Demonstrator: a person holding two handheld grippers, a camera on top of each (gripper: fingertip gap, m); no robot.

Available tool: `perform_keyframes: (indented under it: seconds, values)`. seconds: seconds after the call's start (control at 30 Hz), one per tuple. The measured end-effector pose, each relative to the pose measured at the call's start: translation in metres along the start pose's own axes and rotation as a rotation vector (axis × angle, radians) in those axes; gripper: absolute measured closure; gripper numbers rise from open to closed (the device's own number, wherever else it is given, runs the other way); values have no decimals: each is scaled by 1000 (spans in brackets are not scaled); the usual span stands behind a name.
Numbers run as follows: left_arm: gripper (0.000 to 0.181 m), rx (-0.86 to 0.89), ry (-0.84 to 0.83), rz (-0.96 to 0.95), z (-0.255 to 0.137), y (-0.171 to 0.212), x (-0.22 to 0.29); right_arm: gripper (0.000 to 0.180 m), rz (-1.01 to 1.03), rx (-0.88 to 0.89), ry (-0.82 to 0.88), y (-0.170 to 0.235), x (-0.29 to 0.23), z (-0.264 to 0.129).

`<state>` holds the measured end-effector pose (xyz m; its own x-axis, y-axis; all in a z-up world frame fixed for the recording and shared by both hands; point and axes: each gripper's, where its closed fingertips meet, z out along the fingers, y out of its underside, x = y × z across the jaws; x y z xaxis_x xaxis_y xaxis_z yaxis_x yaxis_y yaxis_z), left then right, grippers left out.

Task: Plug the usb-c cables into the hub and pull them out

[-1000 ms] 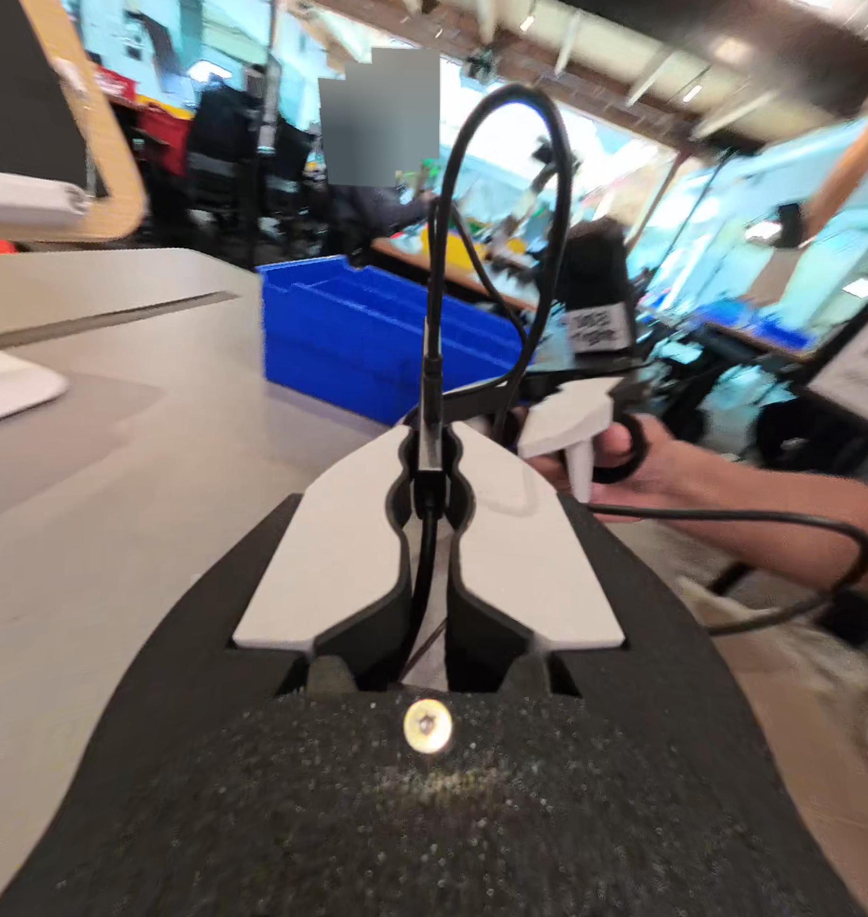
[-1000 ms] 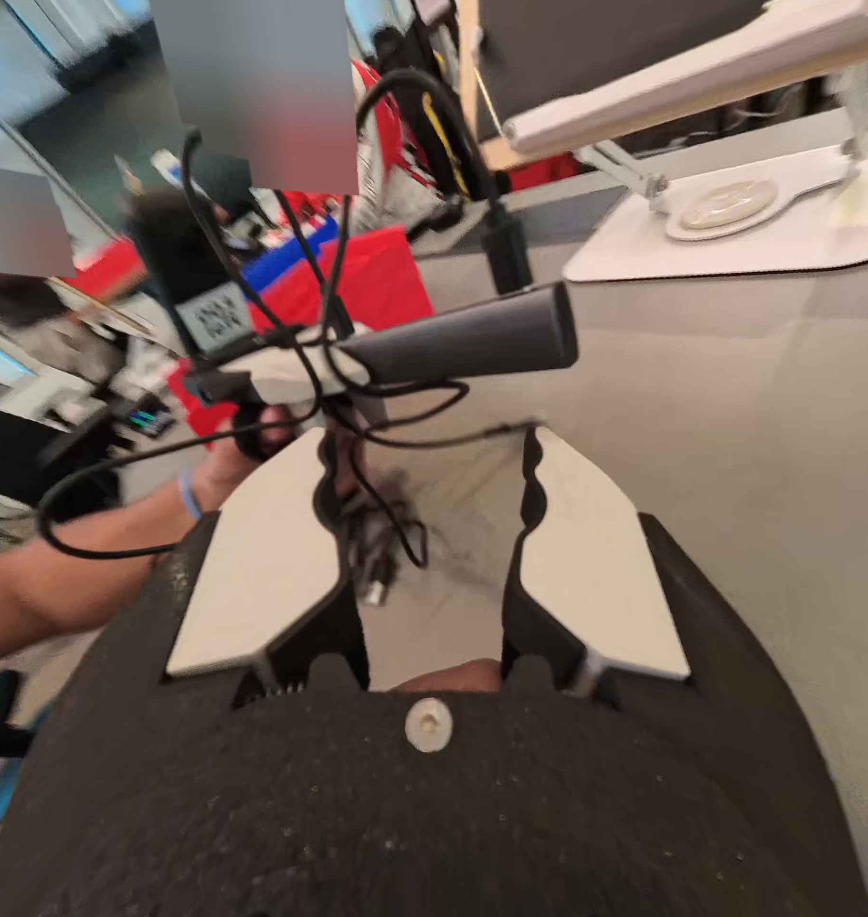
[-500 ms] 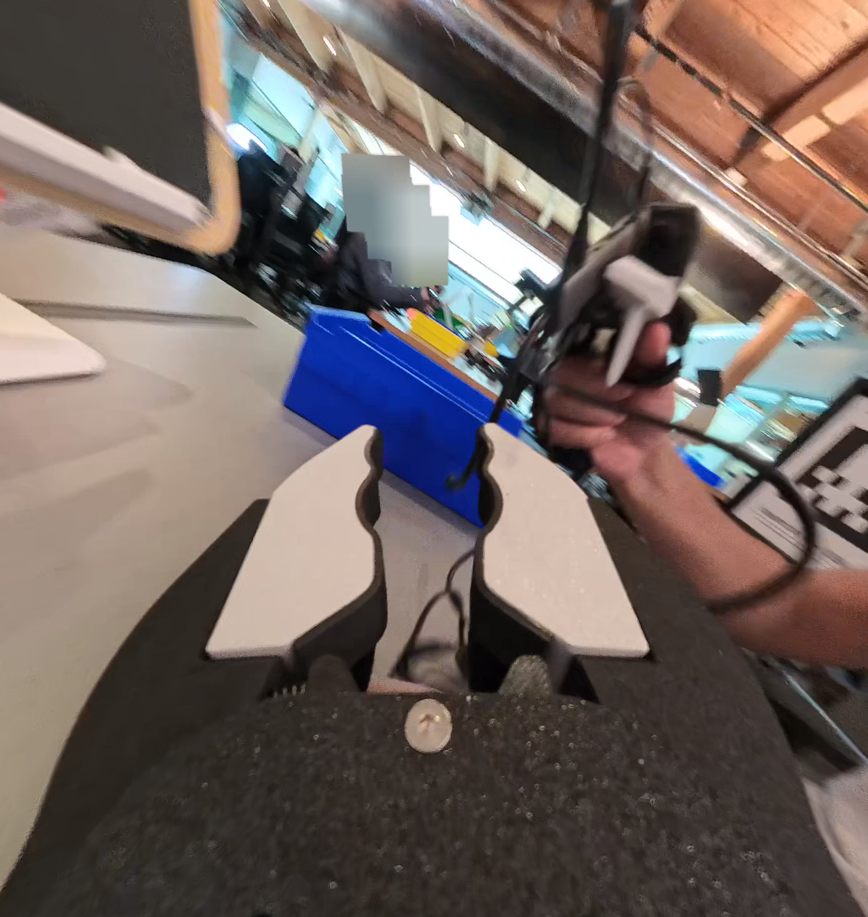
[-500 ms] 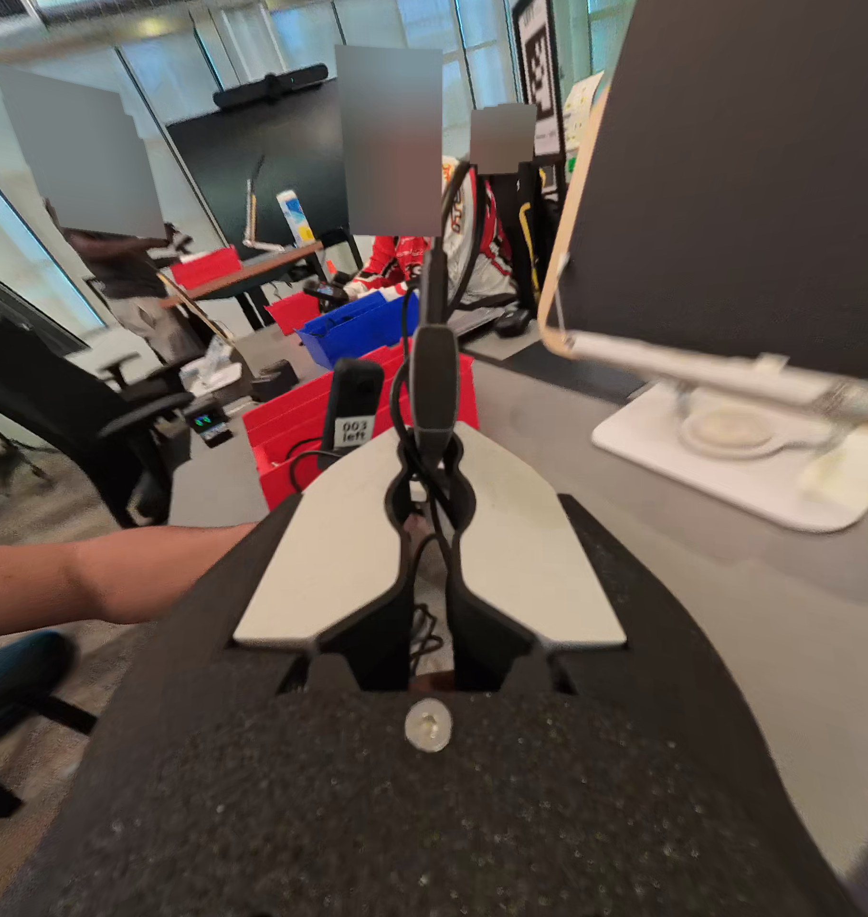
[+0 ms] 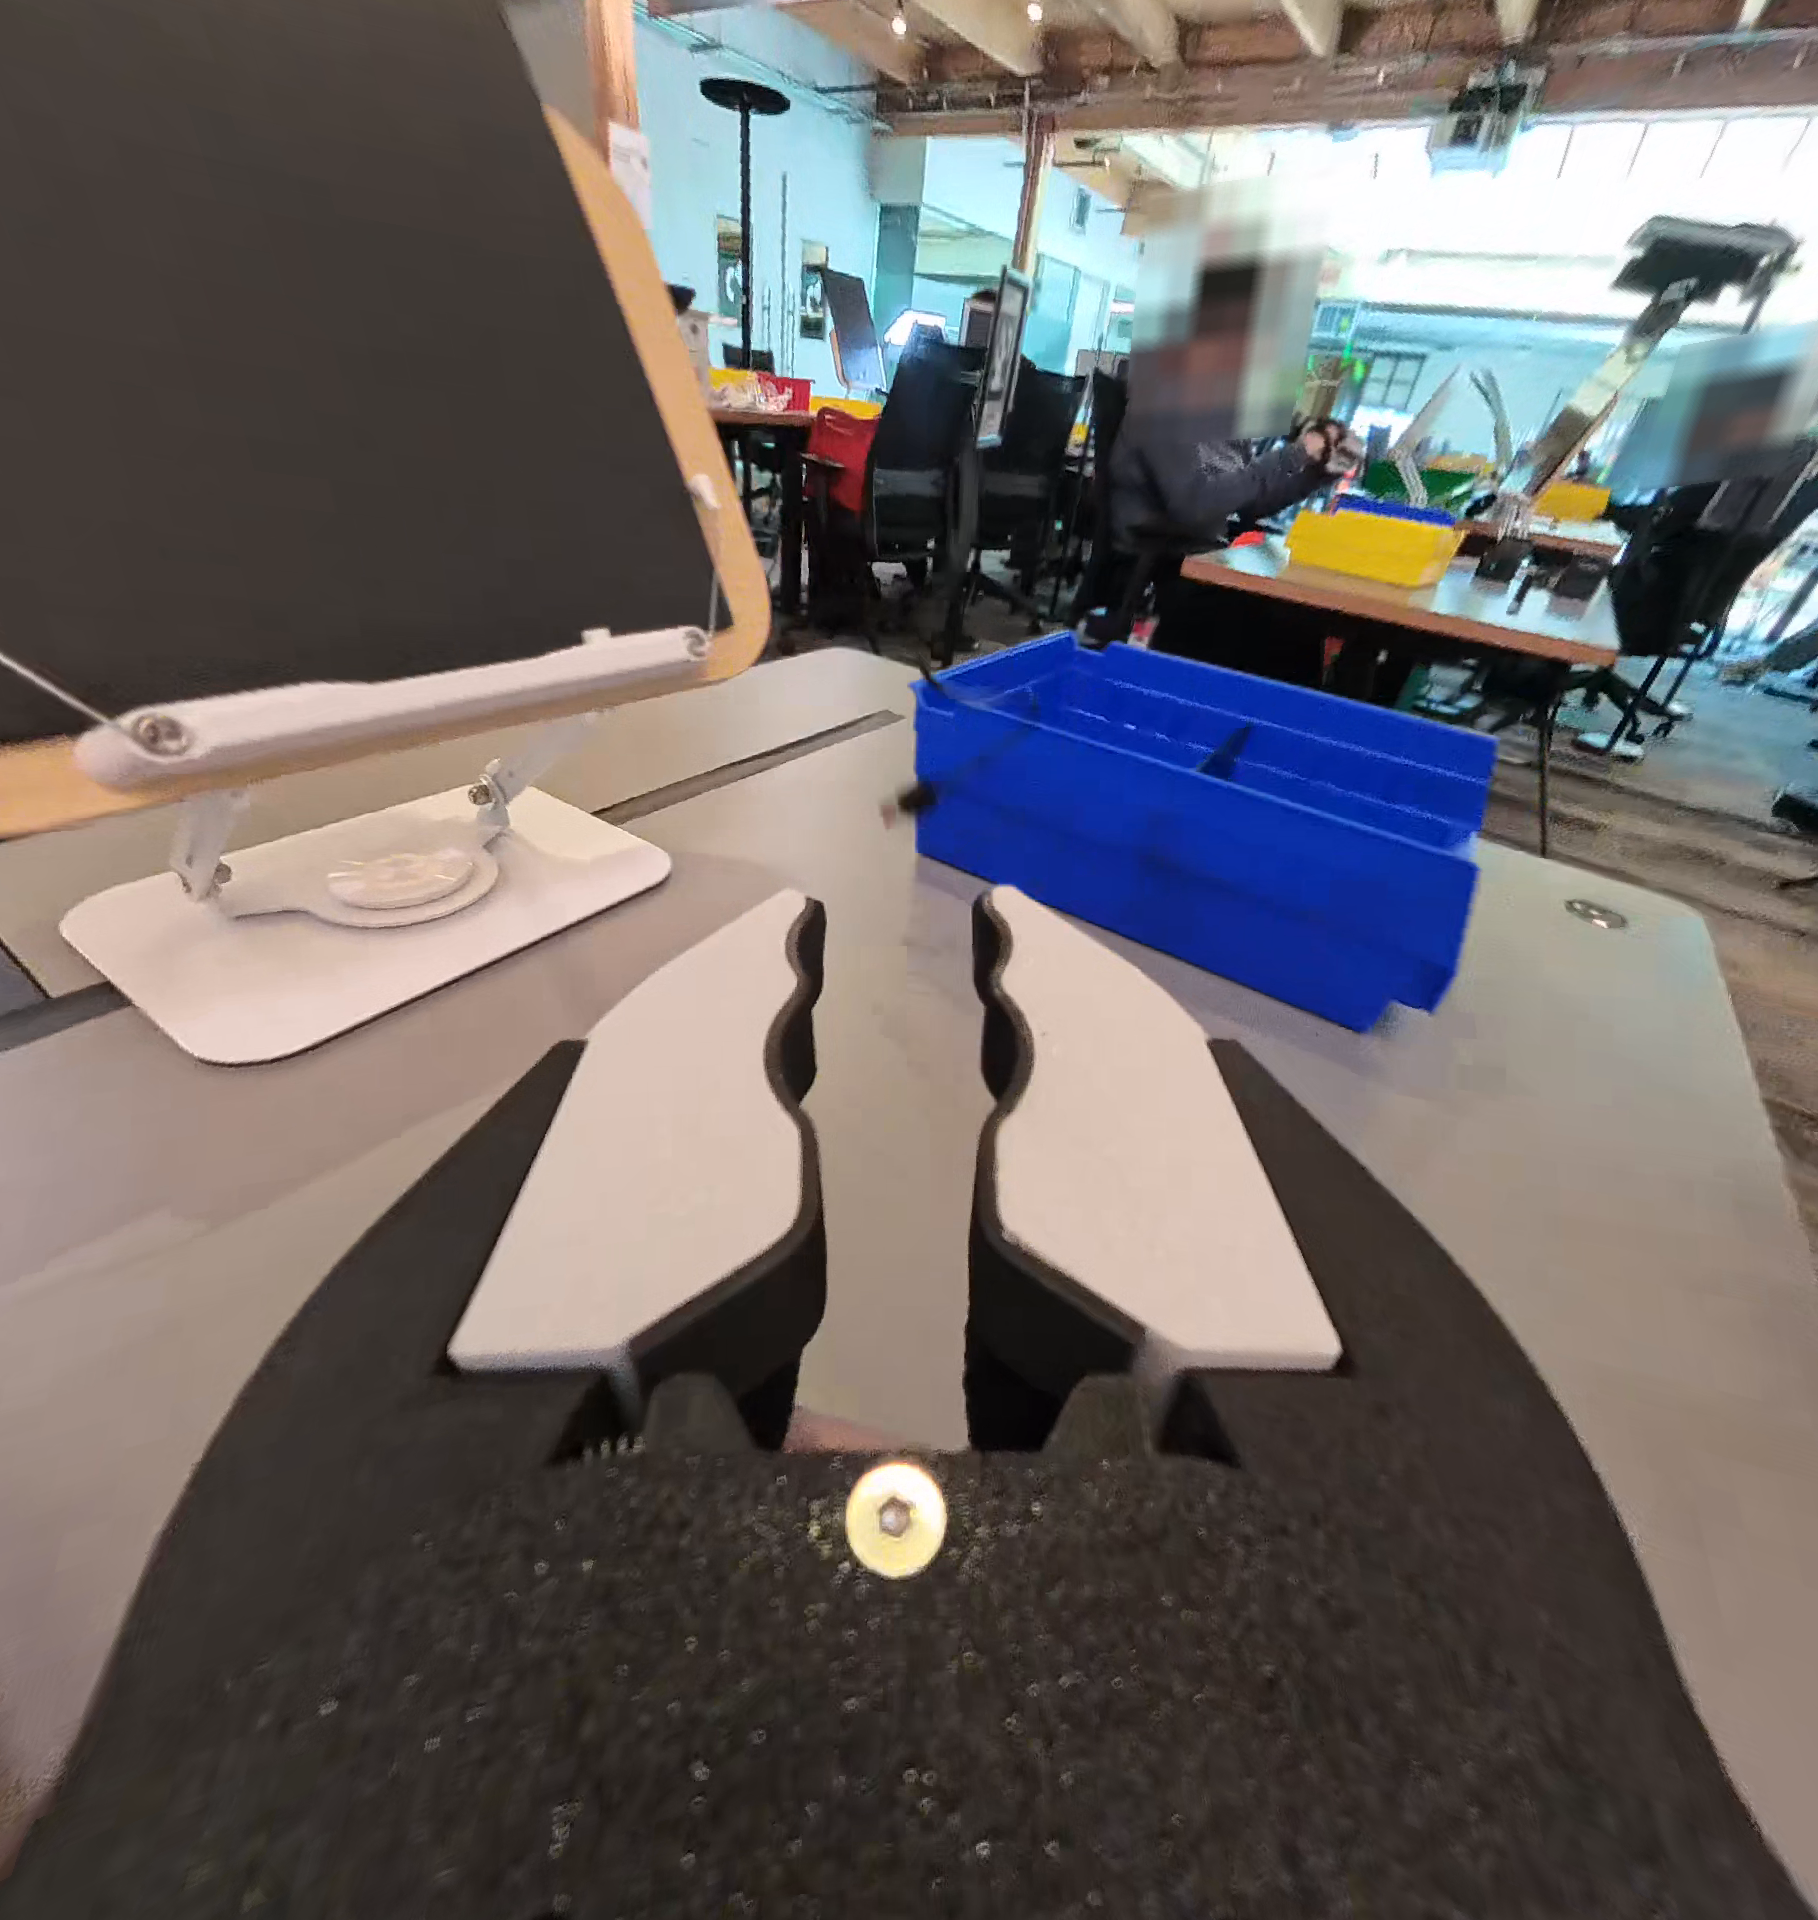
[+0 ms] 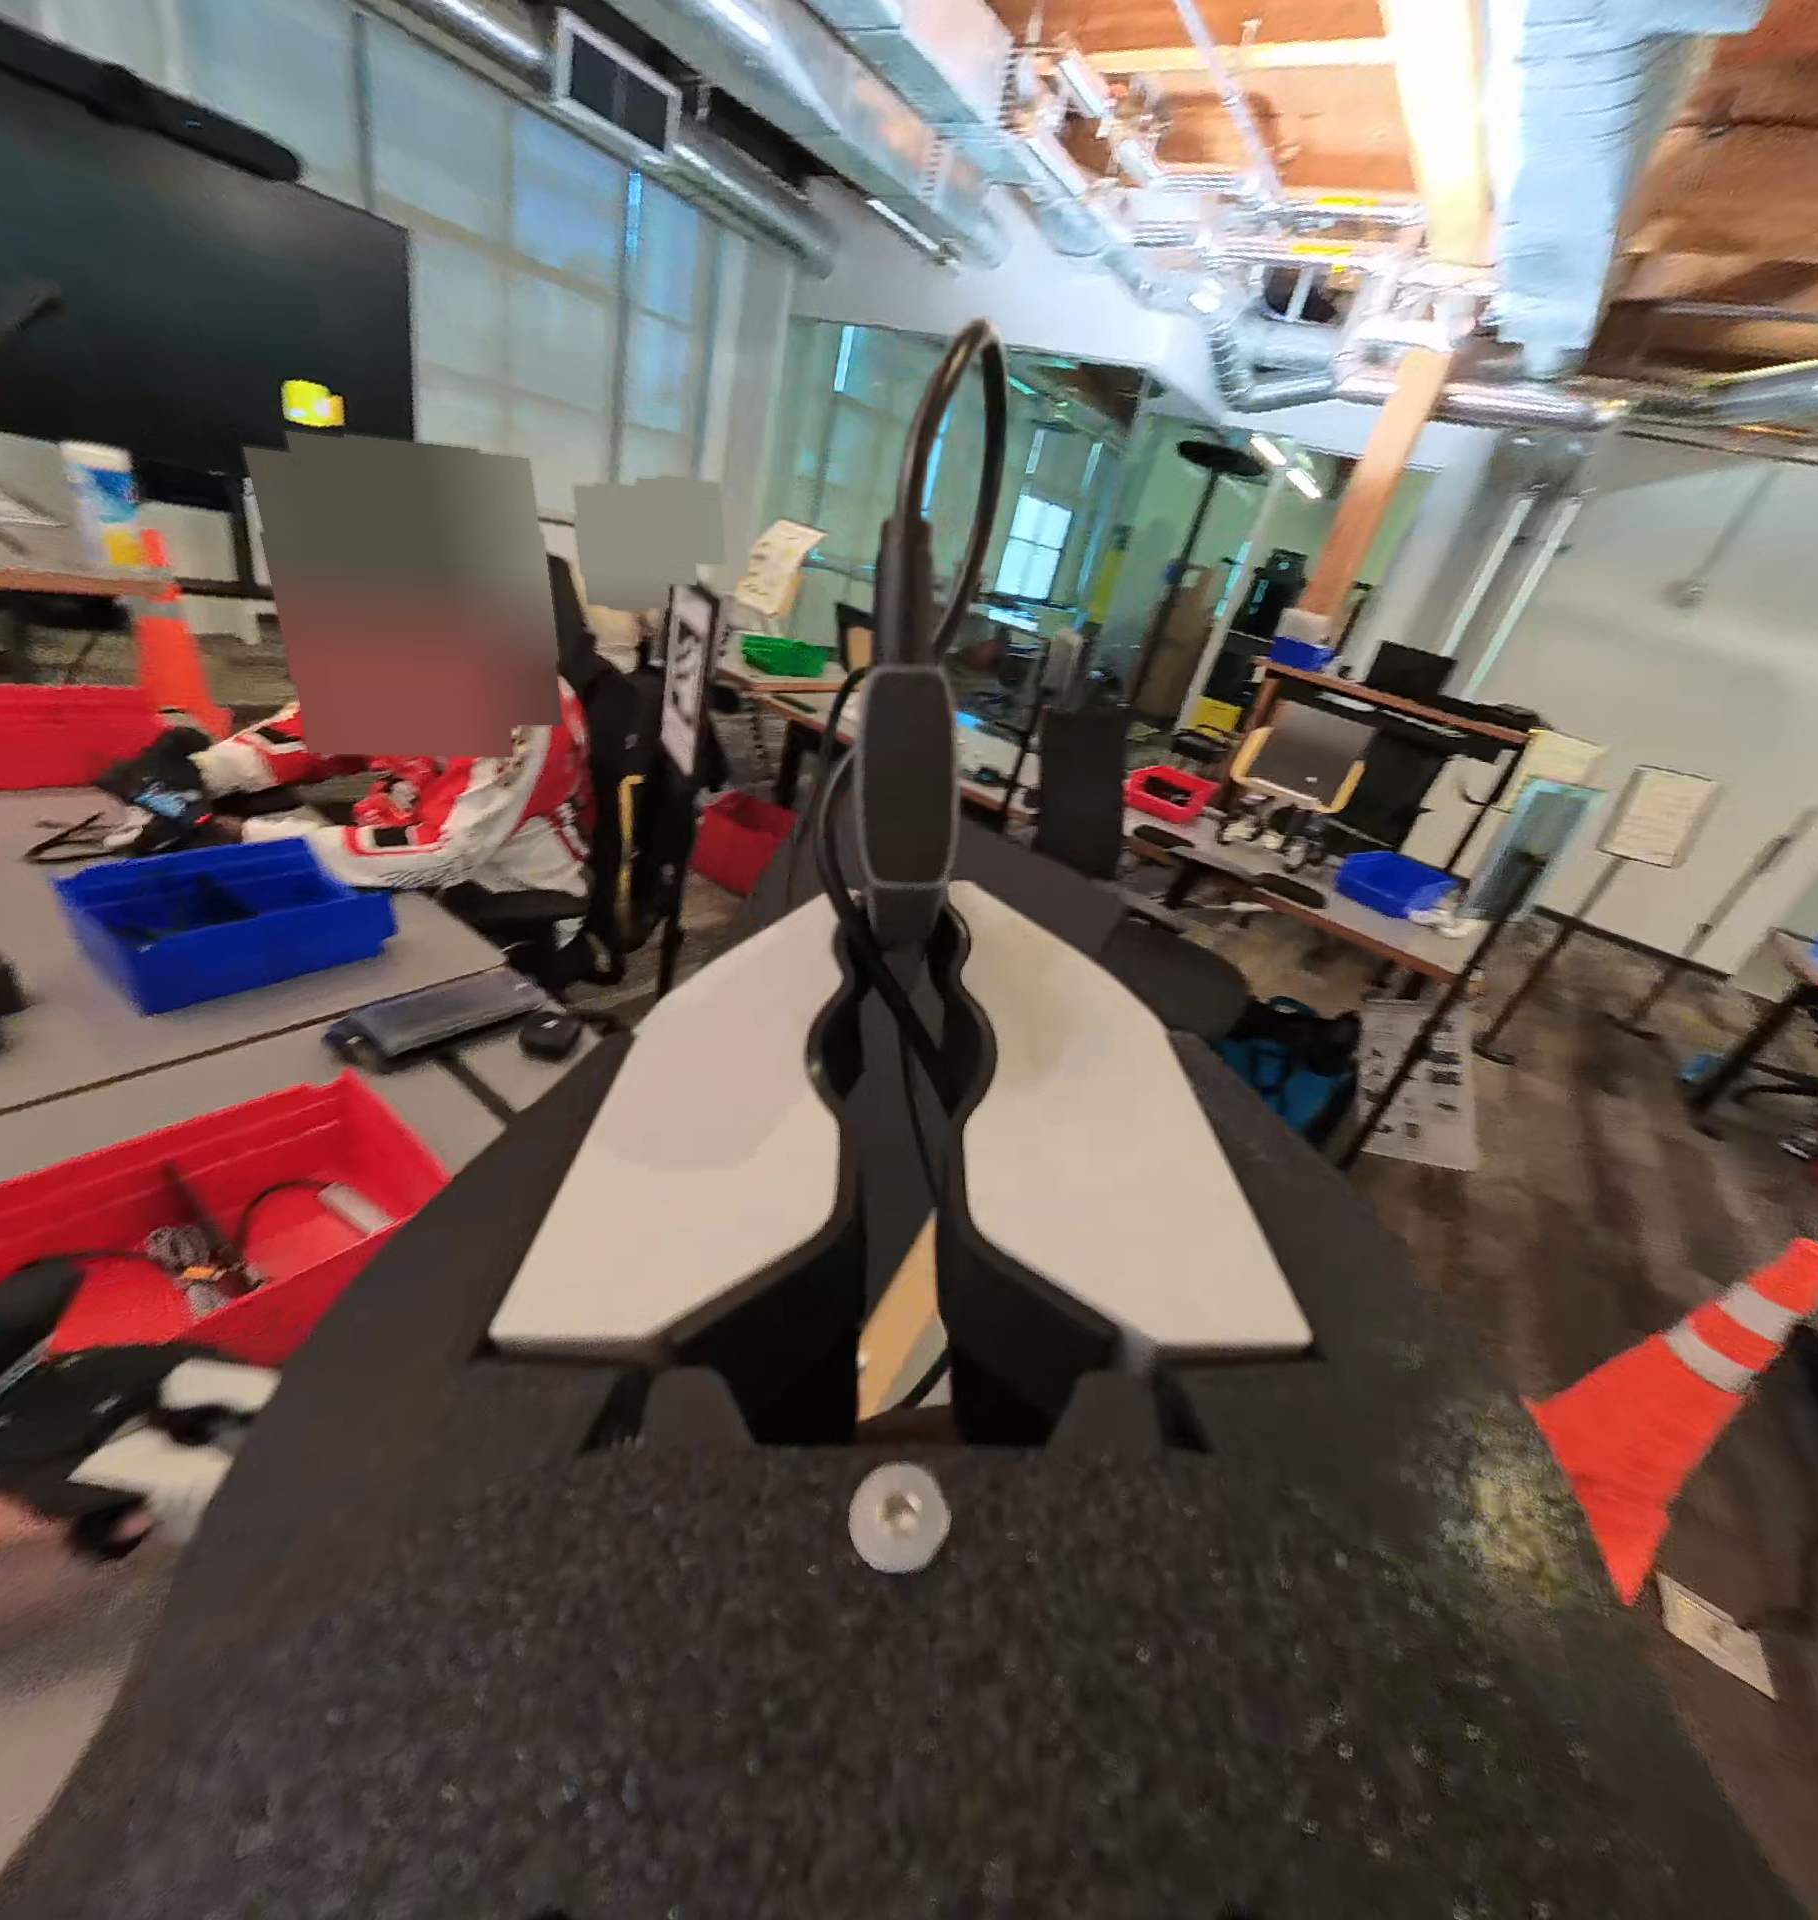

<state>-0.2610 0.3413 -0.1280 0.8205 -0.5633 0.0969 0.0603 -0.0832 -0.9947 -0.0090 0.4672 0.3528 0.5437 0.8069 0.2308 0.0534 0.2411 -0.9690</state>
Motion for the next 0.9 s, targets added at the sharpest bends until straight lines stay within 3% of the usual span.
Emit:
perform_keyframes:
  seconds: [0.1, 0.23, 0.43, 0.67, 0.9]
  values:
    - [157, -18, 1, -2, -33, -4, 30, 170, 26, 30, 58, -49, 39, -14]
    - [158, -118, -20, -99, -80, 24, 75, 170, 20, 51, 167, -91, 77, -34]
    - [158, -295, -46, -118, -111, 69, 139, 170, 5, -47, 258, -67, 106, -35]
    - [157, -329, -18, -196, -126, 106, 204, 170, 44, -70, 345, -68, 134, -42]
    - [156, -404, 20, -161, -131, 120, 210, 170, 0, -123, 368, -46, 136, -43]
